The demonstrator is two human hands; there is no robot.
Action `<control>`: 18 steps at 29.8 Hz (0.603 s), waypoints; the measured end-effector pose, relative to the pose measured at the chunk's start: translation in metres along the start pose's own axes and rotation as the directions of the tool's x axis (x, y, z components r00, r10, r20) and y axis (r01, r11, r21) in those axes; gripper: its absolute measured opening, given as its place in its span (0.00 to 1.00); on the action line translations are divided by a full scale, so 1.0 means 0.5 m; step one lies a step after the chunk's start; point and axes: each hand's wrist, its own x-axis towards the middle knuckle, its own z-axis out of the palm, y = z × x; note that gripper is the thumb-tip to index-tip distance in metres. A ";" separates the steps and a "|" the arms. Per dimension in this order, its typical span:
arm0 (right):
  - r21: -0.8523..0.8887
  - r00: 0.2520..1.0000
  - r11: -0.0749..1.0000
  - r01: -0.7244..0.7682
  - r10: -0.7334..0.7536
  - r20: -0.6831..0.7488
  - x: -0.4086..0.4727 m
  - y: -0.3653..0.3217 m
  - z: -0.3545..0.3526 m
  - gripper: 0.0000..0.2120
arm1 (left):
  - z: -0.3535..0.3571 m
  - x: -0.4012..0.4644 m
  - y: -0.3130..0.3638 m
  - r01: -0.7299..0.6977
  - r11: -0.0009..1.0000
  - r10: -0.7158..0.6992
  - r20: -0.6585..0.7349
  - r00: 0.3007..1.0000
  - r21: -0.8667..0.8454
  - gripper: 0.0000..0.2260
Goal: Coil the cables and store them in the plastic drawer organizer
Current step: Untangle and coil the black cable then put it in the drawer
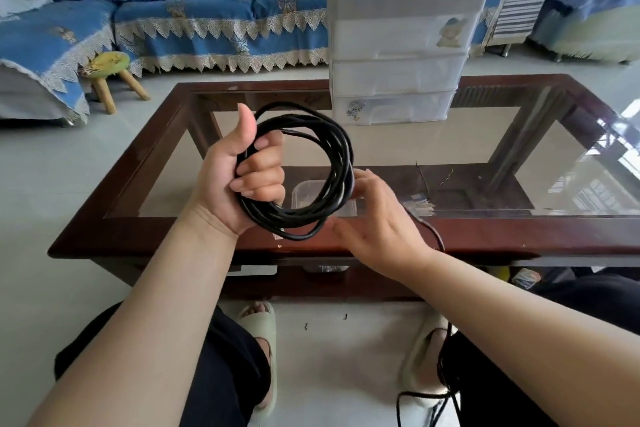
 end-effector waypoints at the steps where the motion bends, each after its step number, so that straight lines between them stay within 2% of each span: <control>1: 0.132 0.997 0.989 -0.066 0.071 -0.032 -0.001 -0.006 0.001 0.19 | 0.002 0.003 -0.002 0.004 1.000 -0.004 -0.022 1.000 0.004 0.17; 3: 0.282 0.977 0.937 -0.206 0.211 0.014 -0.002 -0.019 0.005 0.17 | 0.009 0.009 -0.008 -0.033 0.997 0.042 -0.135 0.990 0.072 0.18; 6: 0.427 0.927 0.828 -0.363 0.366 0.080 0.004 -0.036 0.016 0.07 | 0.023 0.015 -0.012 -0.133 0.960 0.217 -0.358 0.908 0.246 0.20; 8: 0.628 0.847 0.634 -0.451 0.525 0.078 0.021 -0.047 0.012 0.05 | 0.030 0.018 -0.014 -0.183 0.941 0.293 -0.413 0.862 0.286 0.21; 10: 0.809 0.709 0.305 -0.503 0.680 0.185 0.037 -0.048 0.002 0.11 | 0.036 0.021 -0.021 -0.184 0.920 0.331 -0.433 0.838 0.347 0.21; 12: 0.818 0.571 0.041 -0.573 0.736 0.364 0.050 -0.044 -0.014 0.15 | 0.041 0.028 -0.036 -0.159 0.890 0.355 -0.431 0.830 0.426 0.20; 14: 0.759 0.472 -0.107 -0.643 0.724 0.502 0.055 -0.040 -0.017 0.18 | 0.046 0.039 -0.058 -0.140 0.856 0.377 -0.416 0.828 0.497 0.19; 16: 0.718 0.407 -0.194 -0.669 0.712 0.572 0.053 -0.040 -0.007 0.19 | 0.052 0.052 -0.083 -0.134 0.821 0.413 -0.415 0.810 0.555 0.20; 18: 0.712 0.379 -0.207 -0.671 0.729 0.569 0.048 -0.044 0.002 0.17 | 0.058 0.063 -0.101 -0.143 0.792 0.460 -0.426 0.779 0.594 0.22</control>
